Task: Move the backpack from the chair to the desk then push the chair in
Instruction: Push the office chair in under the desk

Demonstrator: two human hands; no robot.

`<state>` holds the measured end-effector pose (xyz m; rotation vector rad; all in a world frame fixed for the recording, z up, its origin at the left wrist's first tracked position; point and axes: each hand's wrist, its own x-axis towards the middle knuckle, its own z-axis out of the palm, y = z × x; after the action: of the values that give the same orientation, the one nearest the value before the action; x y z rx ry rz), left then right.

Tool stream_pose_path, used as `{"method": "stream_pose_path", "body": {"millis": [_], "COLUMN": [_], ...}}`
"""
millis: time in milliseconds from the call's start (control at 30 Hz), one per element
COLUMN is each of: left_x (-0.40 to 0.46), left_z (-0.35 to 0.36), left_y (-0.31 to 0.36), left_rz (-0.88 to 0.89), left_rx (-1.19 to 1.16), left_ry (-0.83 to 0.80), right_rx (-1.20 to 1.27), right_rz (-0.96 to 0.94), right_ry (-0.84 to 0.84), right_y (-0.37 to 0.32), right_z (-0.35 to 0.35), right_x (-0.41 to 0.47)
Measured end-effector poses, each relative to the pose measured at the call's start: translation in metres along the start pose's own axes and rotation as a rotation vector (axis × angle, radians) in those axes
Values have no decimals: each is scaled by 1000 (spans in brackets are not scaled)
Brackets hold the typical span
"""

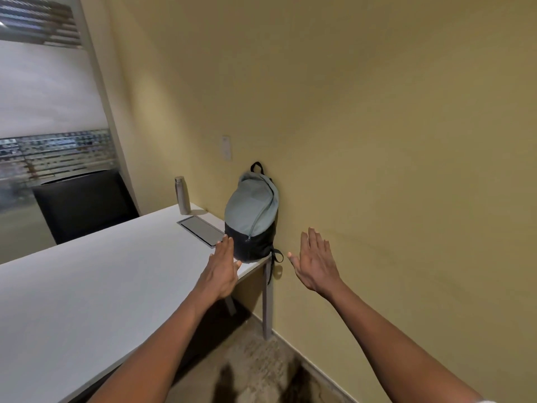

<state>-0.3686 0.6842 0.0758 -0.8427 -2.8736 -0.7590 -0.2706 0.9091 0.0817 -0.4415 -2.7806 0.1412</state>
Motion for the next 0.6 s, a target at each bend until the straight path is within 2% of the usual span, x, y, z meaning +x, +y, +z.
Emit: {"method": "stream_pose_path", "body": {"millis": [367,600], "left_x": [-126,-158], "left_z": [-50,-84], "left_y": [-53,-69], "left_rz": [73,61], "left_rx": [11,-6], "left_ry": [-60,-51], "right_rx": [48,9], "right_rz": [114,101], "right_ry": [20,52], "right_y": [-95,-133], "right_z": [-29,-49], "right_x": [-134,-179]}}
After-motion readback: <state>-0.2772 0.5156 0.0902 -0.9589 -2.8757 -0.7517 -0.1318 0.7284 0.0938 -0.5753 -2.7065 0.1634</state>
